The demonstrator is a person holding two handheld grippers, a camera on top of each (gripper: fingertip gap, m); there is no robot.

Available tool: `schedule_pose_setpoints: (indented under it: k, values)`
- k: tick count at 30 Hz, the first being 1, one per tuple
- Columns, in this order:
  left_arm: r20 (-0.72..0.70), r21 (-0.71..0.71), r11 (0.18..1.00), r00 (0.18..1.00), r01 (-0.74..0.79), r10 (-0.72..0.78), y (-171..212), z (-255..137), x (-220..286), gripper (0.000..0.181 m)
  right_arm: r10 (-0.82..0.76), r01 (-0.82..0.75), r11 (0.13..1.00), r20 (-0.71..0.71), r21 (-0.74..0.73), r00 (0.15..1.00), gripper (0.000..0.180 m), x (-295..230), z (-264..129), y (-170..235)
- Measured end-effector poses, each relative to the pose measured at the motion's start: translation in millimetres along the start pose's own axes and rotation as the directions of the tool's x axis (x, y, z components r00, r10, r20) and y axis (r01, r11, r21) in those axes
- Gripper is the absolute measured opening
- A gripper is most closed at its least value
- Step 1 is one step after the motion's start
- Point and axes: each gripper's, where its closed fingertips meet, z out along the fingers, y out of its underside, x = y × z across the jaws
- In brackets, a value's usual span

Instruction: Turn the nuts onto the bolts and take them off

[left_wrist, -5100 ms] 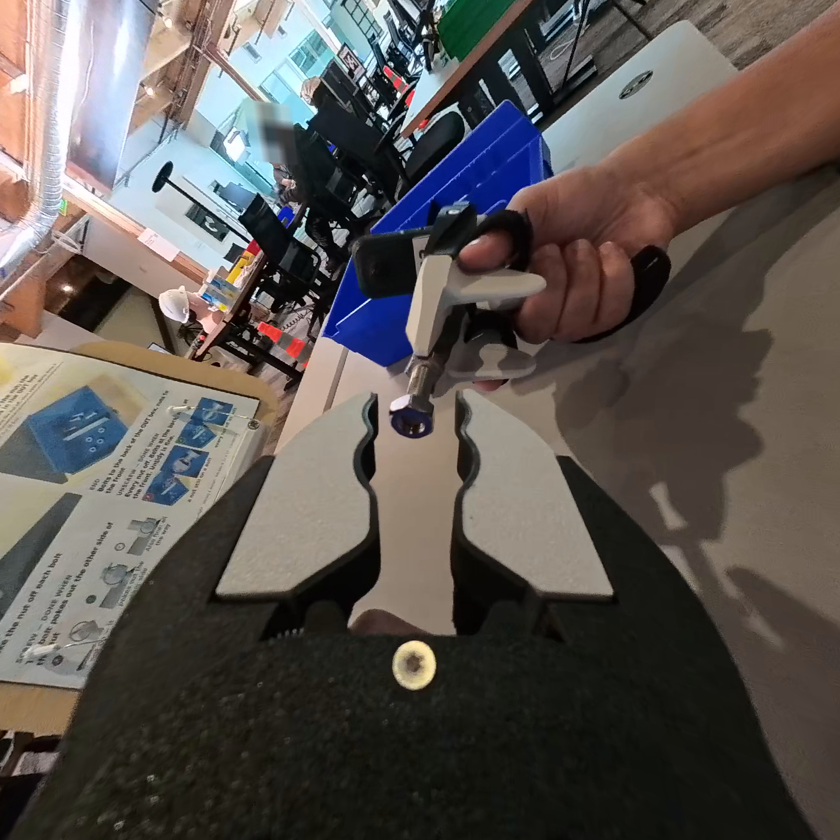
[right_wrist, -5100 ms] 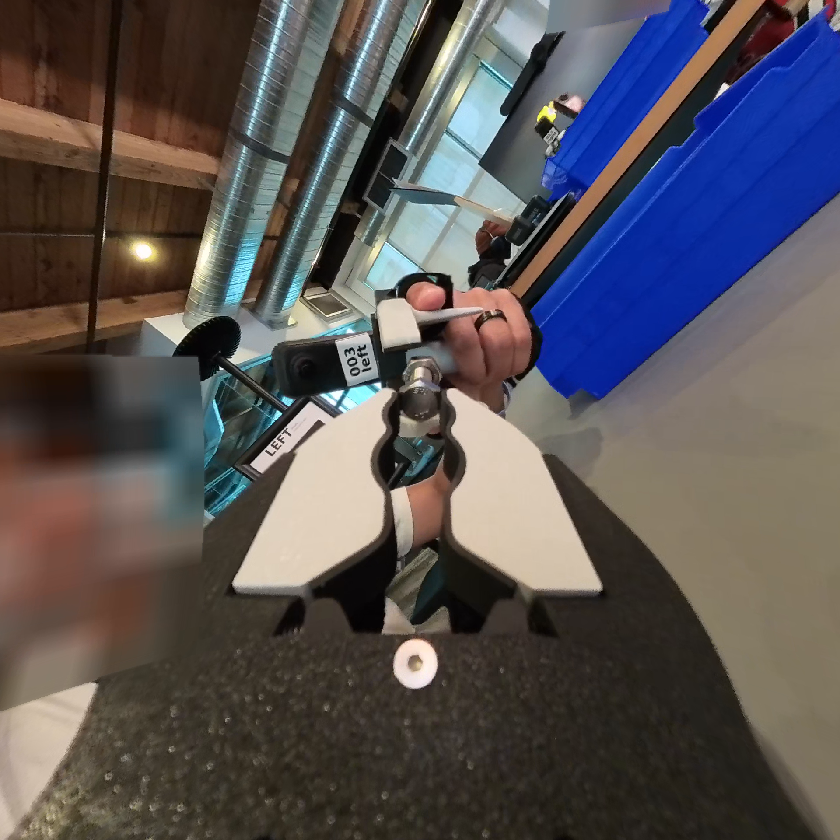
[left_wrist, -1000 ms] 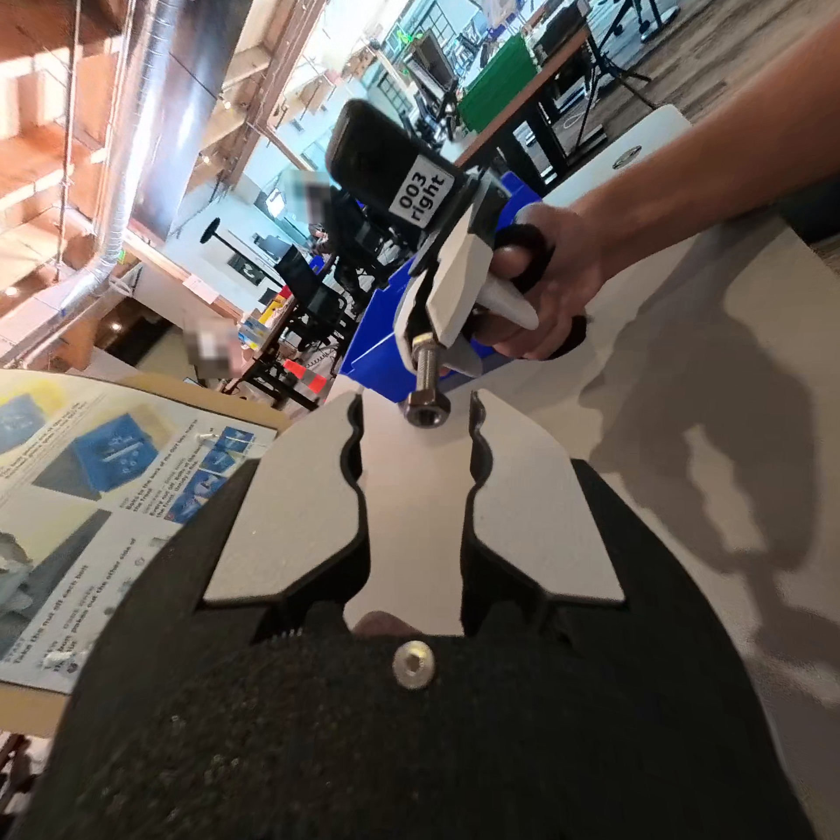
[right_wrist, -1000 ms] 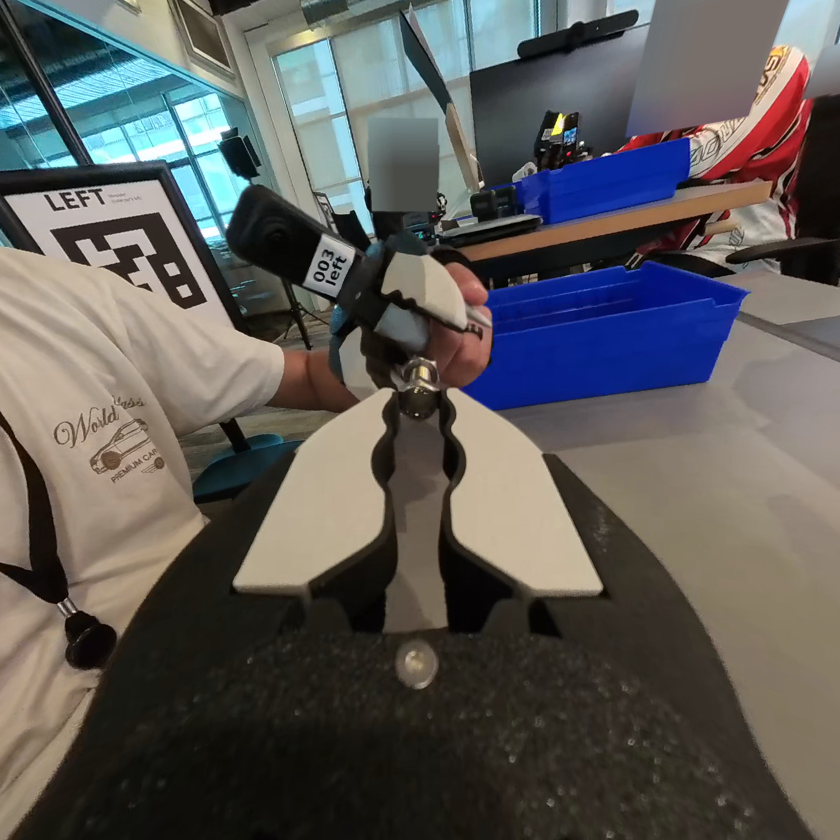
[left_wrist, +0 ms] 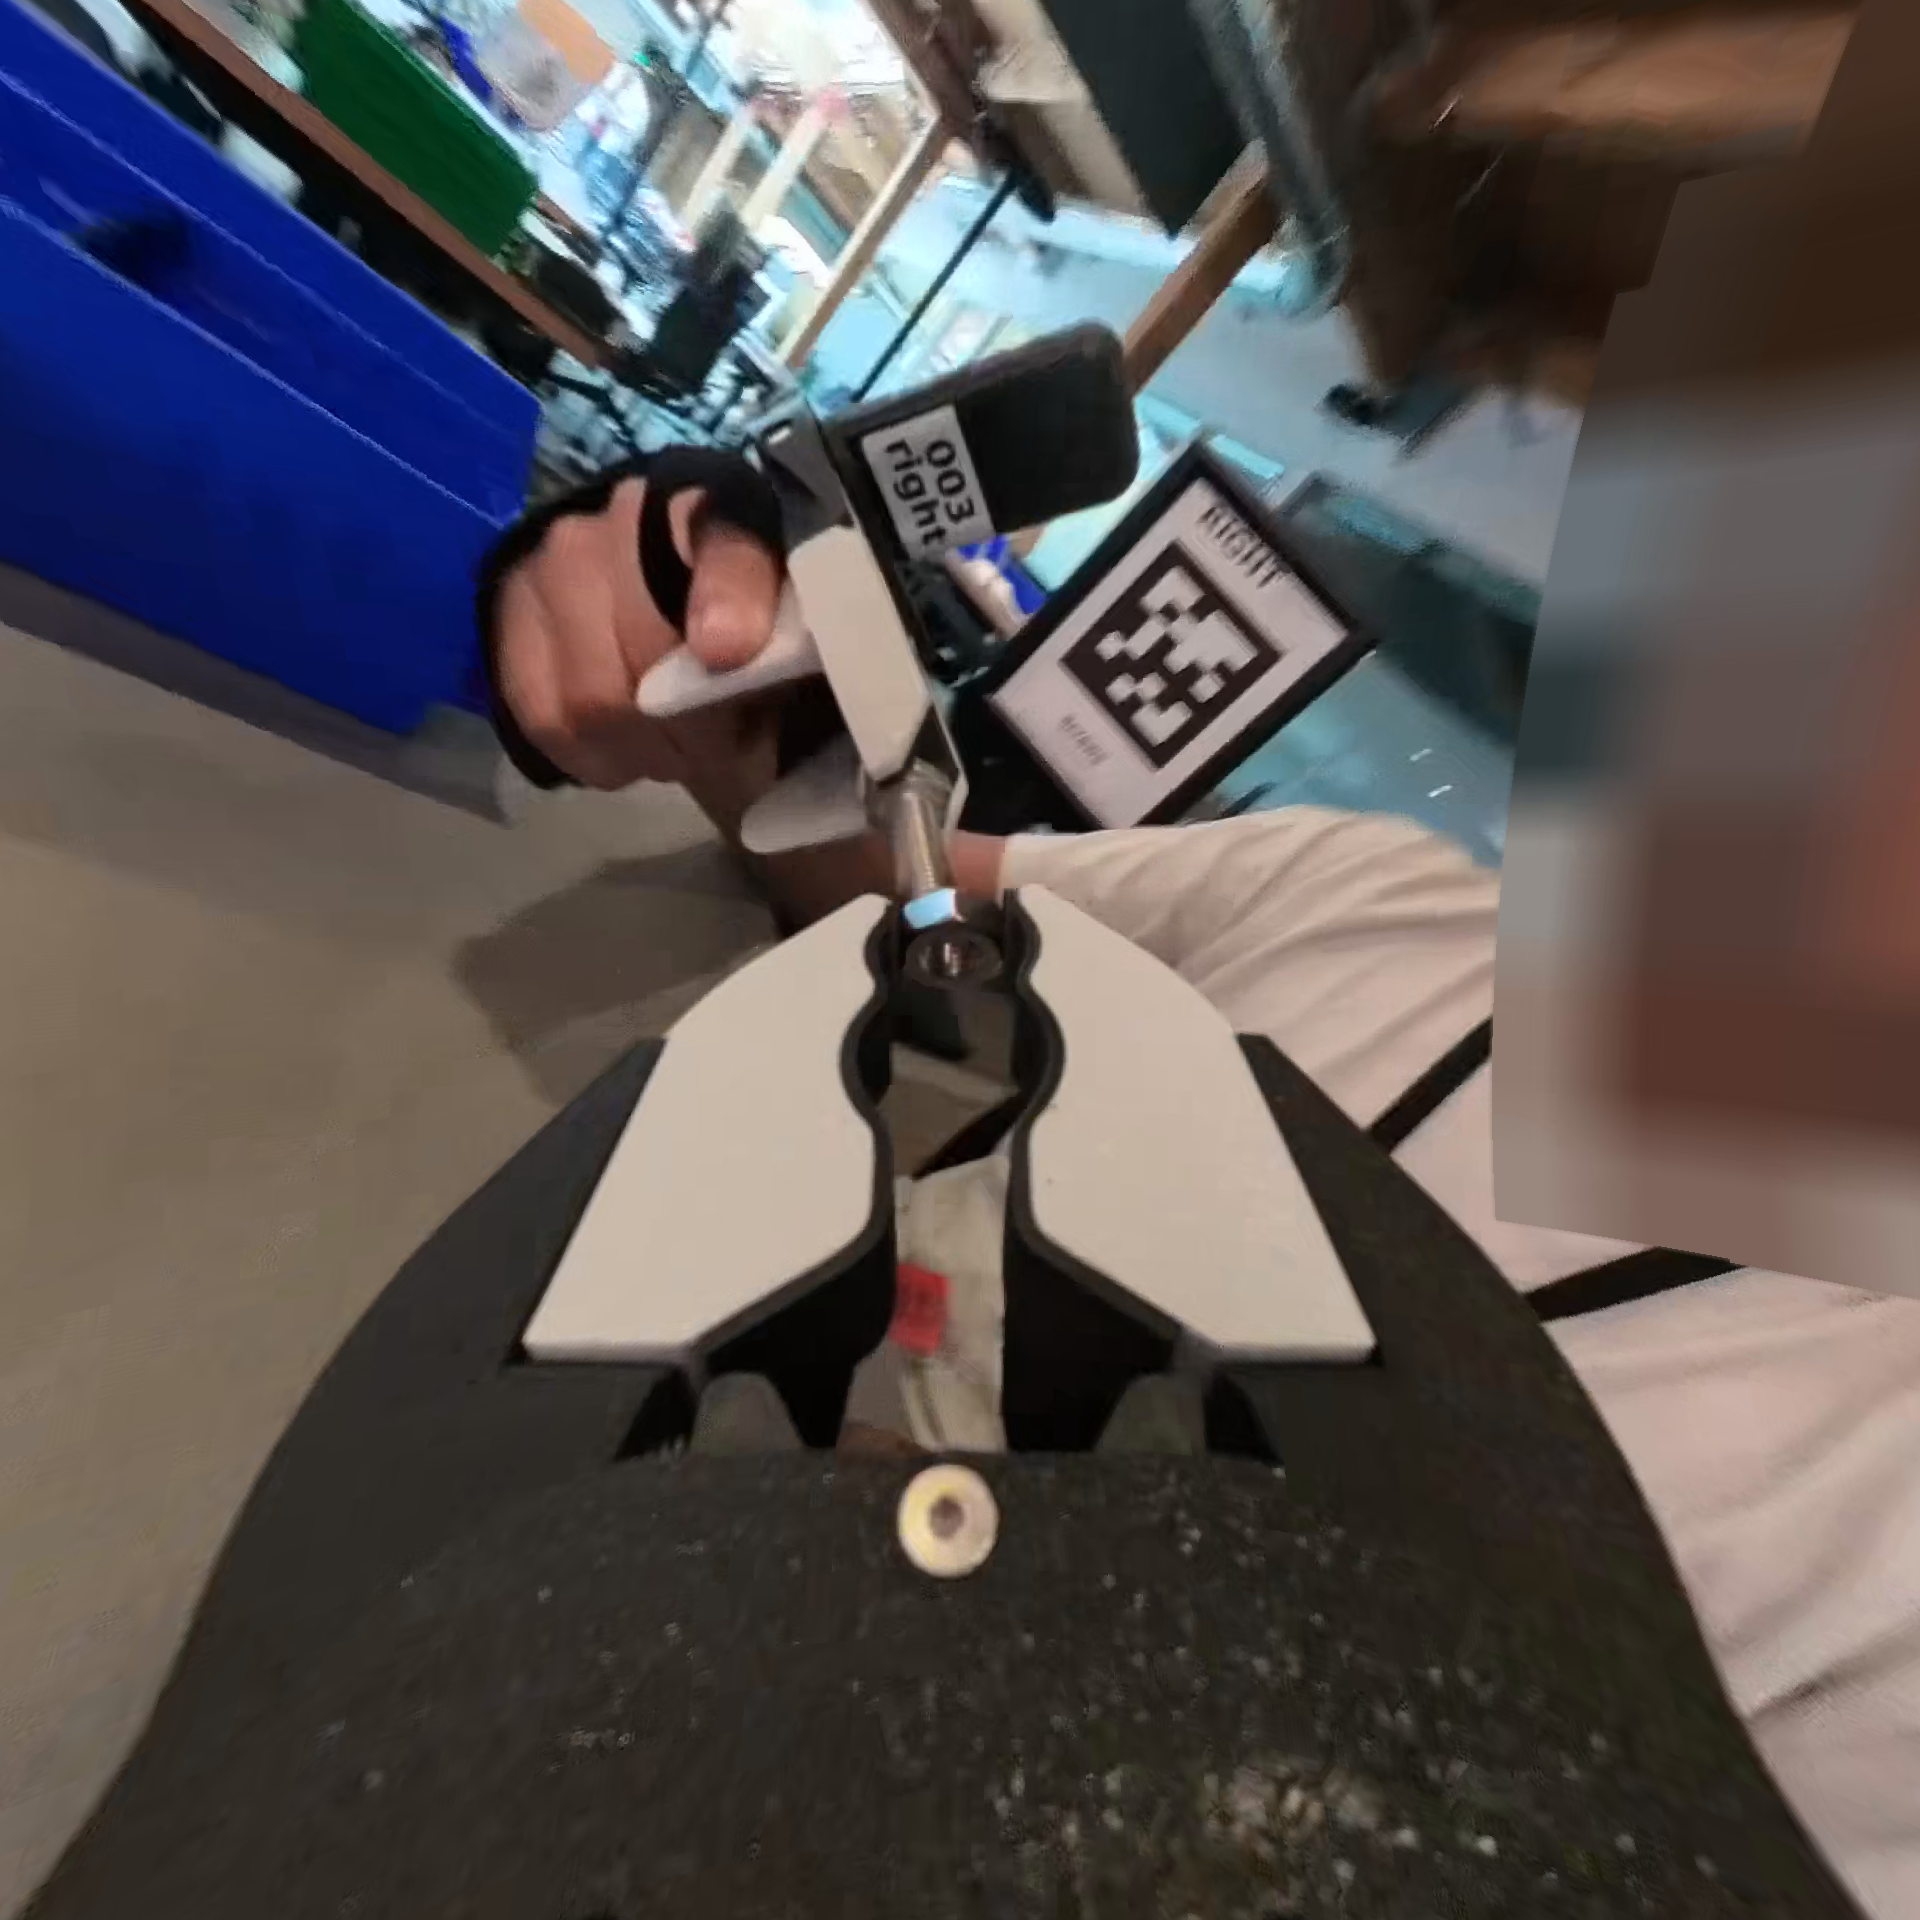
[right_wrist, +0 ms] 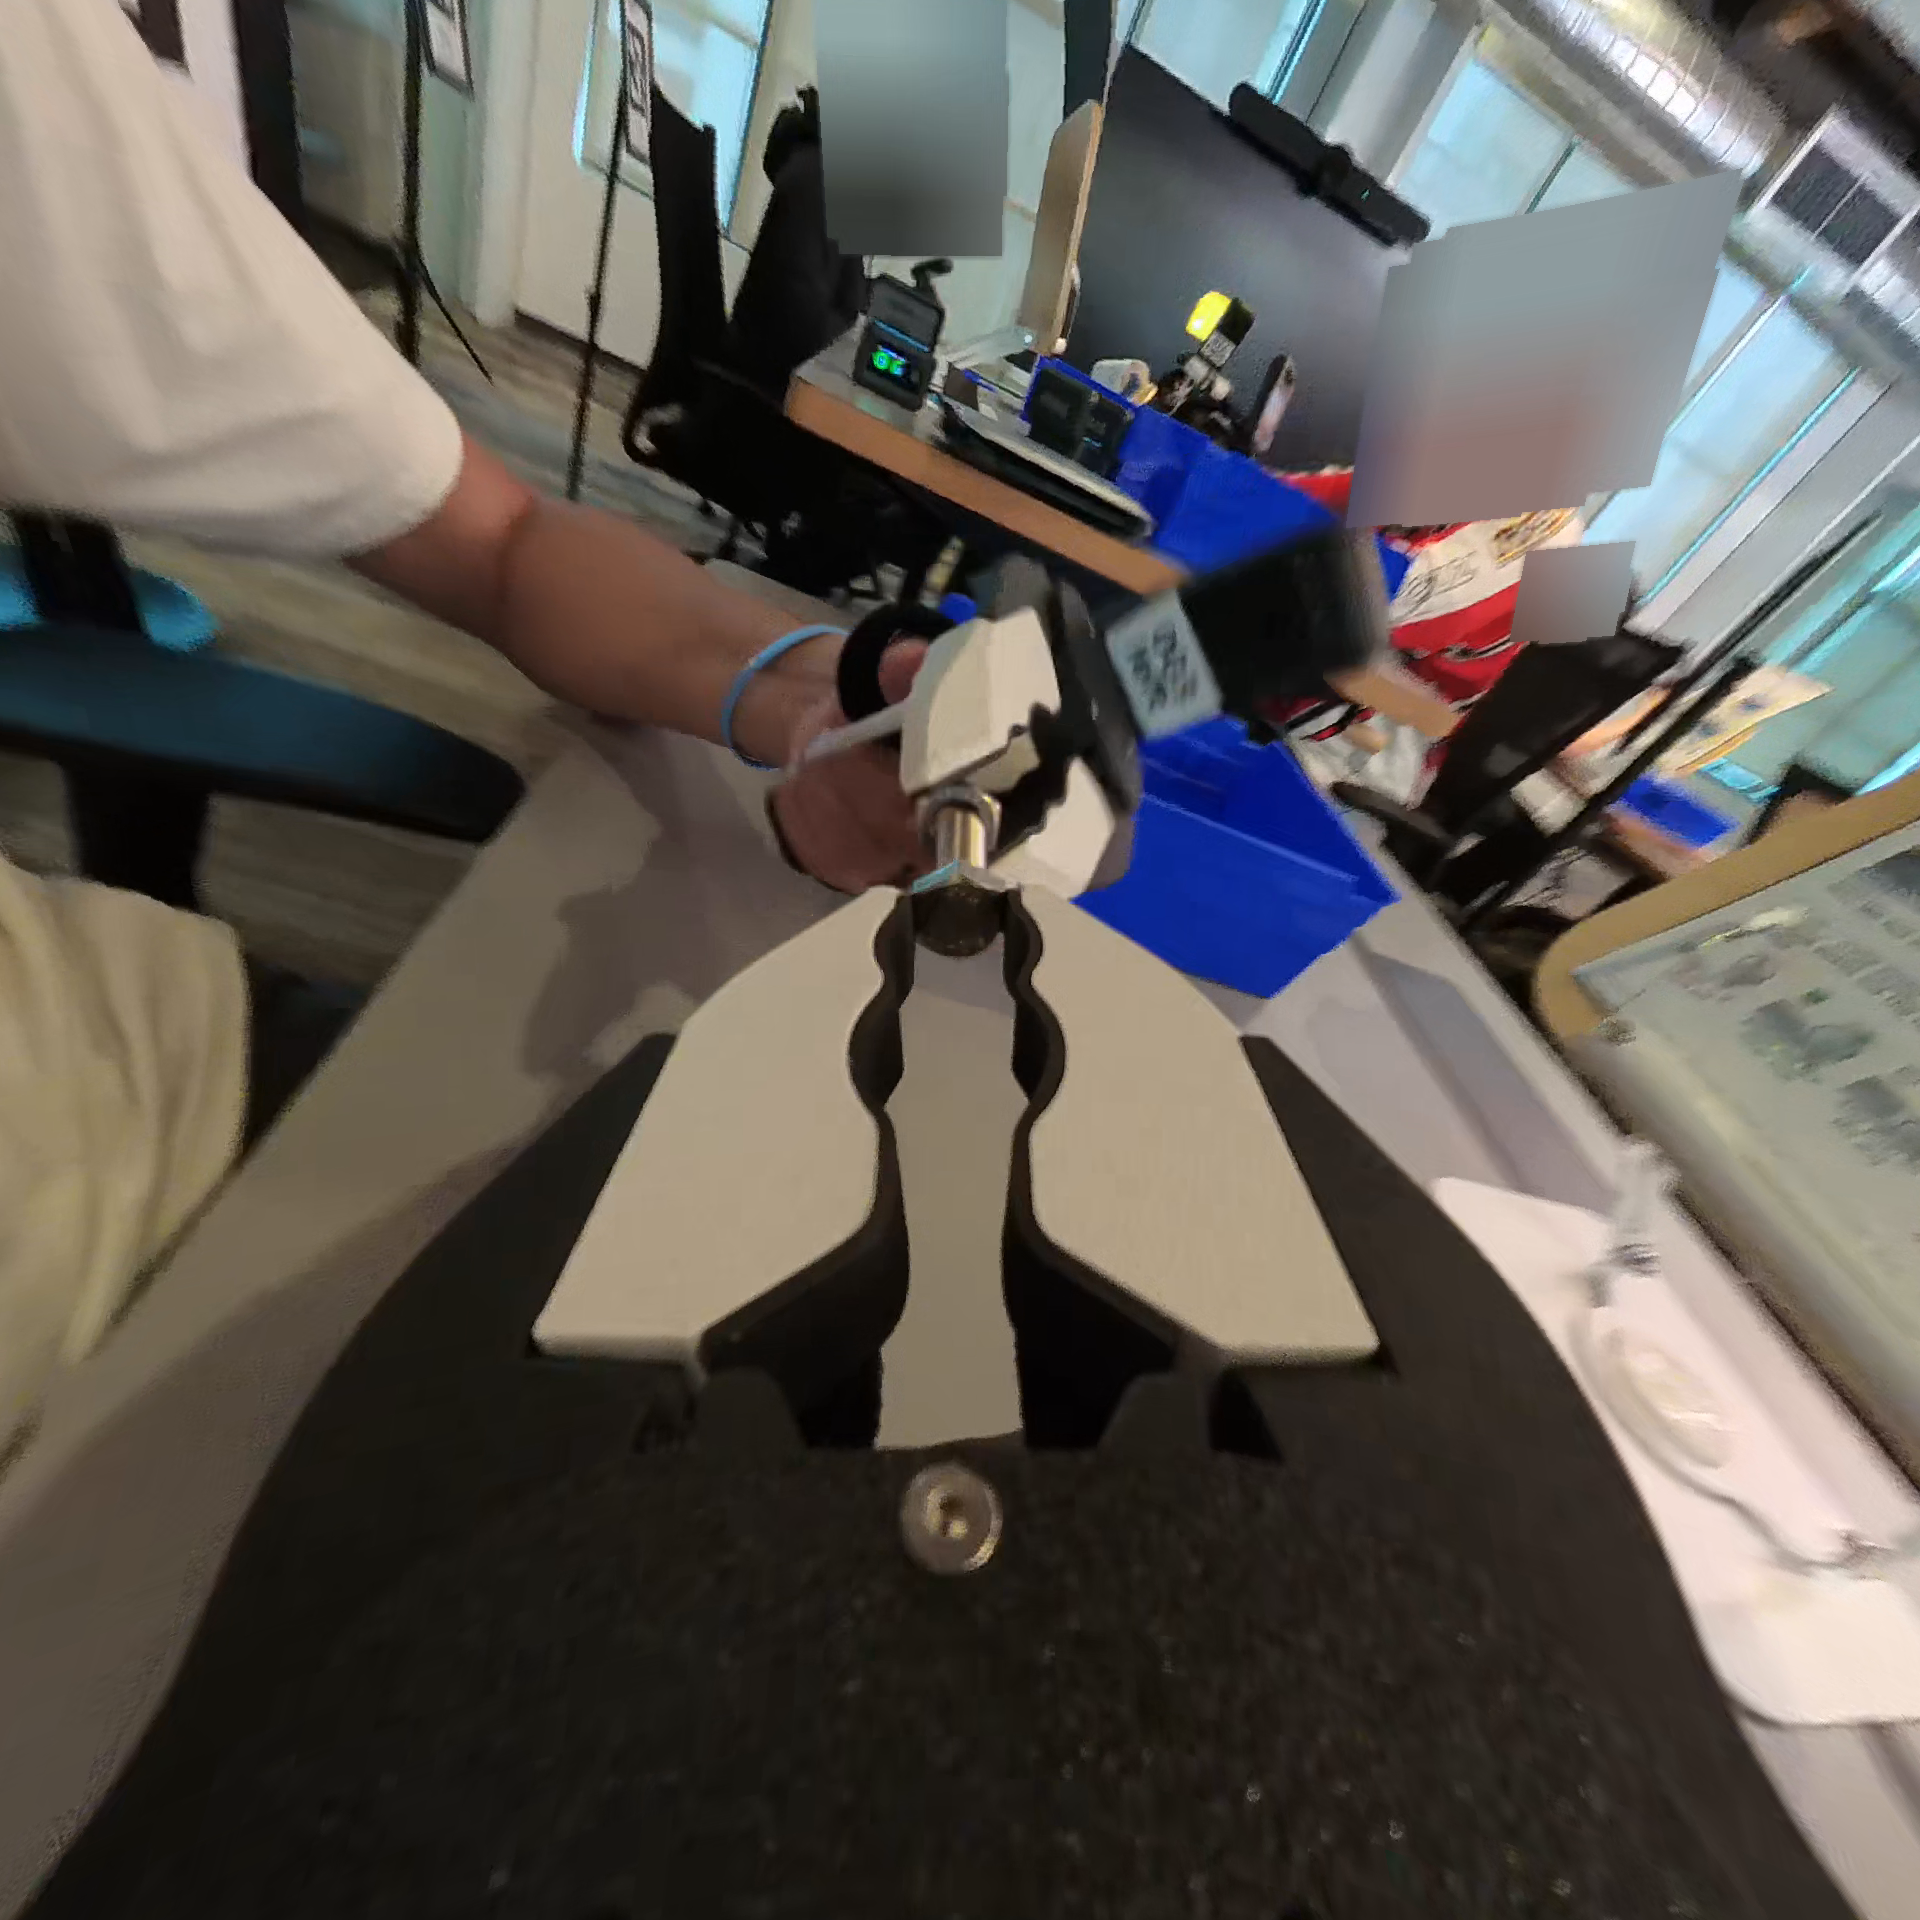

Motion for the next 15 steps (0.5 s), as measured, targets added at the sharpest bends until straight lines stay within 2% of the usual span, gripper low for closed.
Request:
schedule_pose_setpoints:
  k: [2,6,8,10,11,13,14,15]
  values:
    - [-0.002,0.006,0.996,0.996,0.085,-0.085,1,-3,-8,0.017,-0.057,0.056,0.998,-0.030,-0.037,0.998,0.016,2,-2,2]
    - [0.061,-0.035,0.999,0.998,0.012,-0.010,8,-3,-16,0.018,-0.027,0.026,0.999,-0.034,-0.032,0.999,0.016,6,-4,4]
    - [0.120,-0.031,0.995,0.988,-0.098,0.101,5,-6,-19,0.018,0.044,-0.046,0.998,-0.068,-0.030,0.997,0.016,16,-4,7]
    - [0.260,-0.035,0.973,0.938,-0.228,0.230,-2,-13,-31,0.018,0.128,-0.132,0.991,-0.114,-0.027,0.985,0.016,28,-4,12]
    - [0.369,-0.037,0.953,0.883,-0.299,0.291,-10,-21,-41,0.018,0.181,-0.184,0.983,-0.154,-0.006,0.971,0.016,36,-5,12]
    - [0.611,-0.044,0.904,0.704,-0.426,0.361,-28,-44,-63,0.018,0.307,-0.310,0.950,-0.240,0.026,0.921,0.016,52,-5,20]
    - [0.711,-0.058,0.867,0.589,-0.495,0.384,-37,-58,-69,0.018,0.358,-0.365,0.931,-0.282,0.030,0.890,0.016,58,-4,27]
    - [0.808,-0.094,0.813,0.434,-0.574,0.399,-47,-74,-73,0.018,0.387,-0.401,0.916,-0.328,0.028,0.862,0.016,63,-3,34]
